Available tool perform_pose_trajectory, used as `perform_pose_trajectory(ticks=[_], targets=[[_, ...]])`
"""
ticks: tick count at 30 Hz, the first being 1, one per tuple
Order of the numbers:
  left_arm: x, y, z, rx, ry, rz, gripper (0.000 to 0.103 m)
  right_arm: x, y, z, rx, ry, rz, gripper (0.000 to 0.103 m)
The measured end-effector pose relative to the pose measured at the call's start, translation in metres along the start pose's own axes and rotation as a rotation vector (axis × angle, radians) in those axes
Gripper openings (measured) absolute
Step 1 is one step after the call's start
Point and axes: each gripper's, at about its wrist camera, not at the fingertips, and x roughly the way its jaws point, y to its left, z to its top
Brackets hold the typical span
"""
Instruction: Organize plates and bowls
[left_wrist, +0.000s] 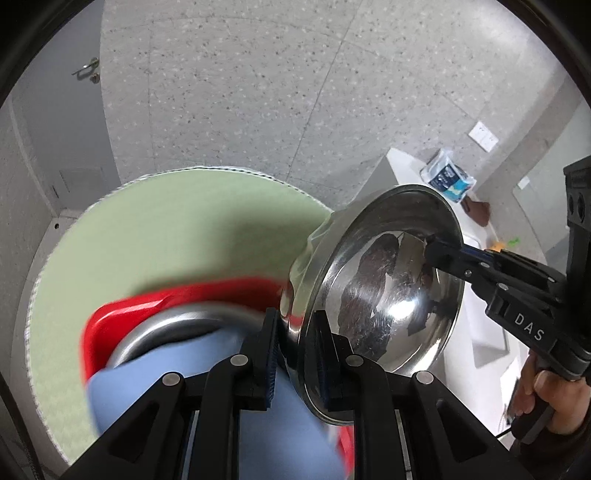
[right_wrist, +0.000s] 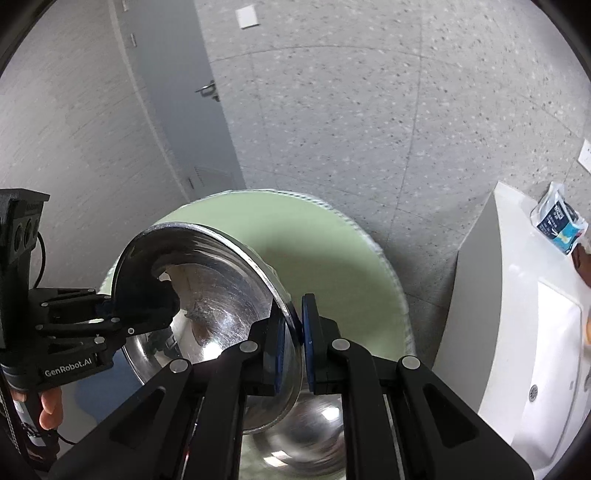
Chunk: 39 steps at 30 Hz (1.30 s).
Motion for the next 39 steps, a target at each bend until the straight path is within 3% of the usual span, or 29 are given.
perform_pose_trajectory(ticks=[8, 12, 13, 17, 19, 22, 26, 28, 29, 34, 37, 39], targets=[[0.099, -0.029, 0.039, -0.083, 0.107, 0.101, 0.013, 0.075, -0.088, 0.025, -0.003, 0.134, 0.126, 0.008], [0.142, -0.030, 0.046, -0.139, 0.170, 0.145, 0.012, 0.124, -0.115, 0.019, -0.005, 0.239, 0.184, 0.008], [0.147, -0.031, 0.048, -0.130, 0.155, 0.164, 0.013, 0.131, -0.119, 0.017, -0.005, 0.255, 0.194, 0.008], [0.161, -0.036, 0.060, -0.146, 0.156, 0.210, 0.023, 0.154, -0.126, 0.009, -0.002, 0.292, 0.242, 0.008], [0.170, -0.040, 0.064, -0.123, 0.161, 0.249, 0.037, 0.159, -0.128, 0.011, 0.000, 0.290, 0.260, 0.010], [0.179, -0.054, 0.064, -0.081, 0.156, 0.288, 0.065, 0.162, -0.132, 0.013, 0.017, 0.278, 0.280, 0.016], [0.174, -0.073, 0.057, -0.061, 0.135, 0.309, 0.070, 0.155, -0.129, 0.012, 0.025, 0.256, 0.298, 0.025], [0.164, -0.083, 0.051, -0.058, 0.109, 0.322, 0.075, 0.146, -0.127, 0.009, 0.019, 0.225, 0.282, 0.047], [0.156, -0.087, 0.047, -0.047, 0.093, 0.330, 0.076, 0.140, -0.128, 0.007, 0.030, 0.206, 0.279, 0.051], [0.123, -0.114, 0.010, 0.061, 0.055, 0.371, 0.077, 0.091, -0.137, -0.014, 0.068, 0.112, 0.228, 0.059], [0.115, -0.130, -0.012, 0.136, 0.073, 0.375, 0.077, 0.076, -0.137, -0.040, 0.095, 0.122, 0.245, 0.061], [0.113, -0.137, -0.024, 0.171, 0.089, 0.371, 0.077, 0.074, -0.134, -0.062, 0.114, 0.166, 0.305, 0.061]])
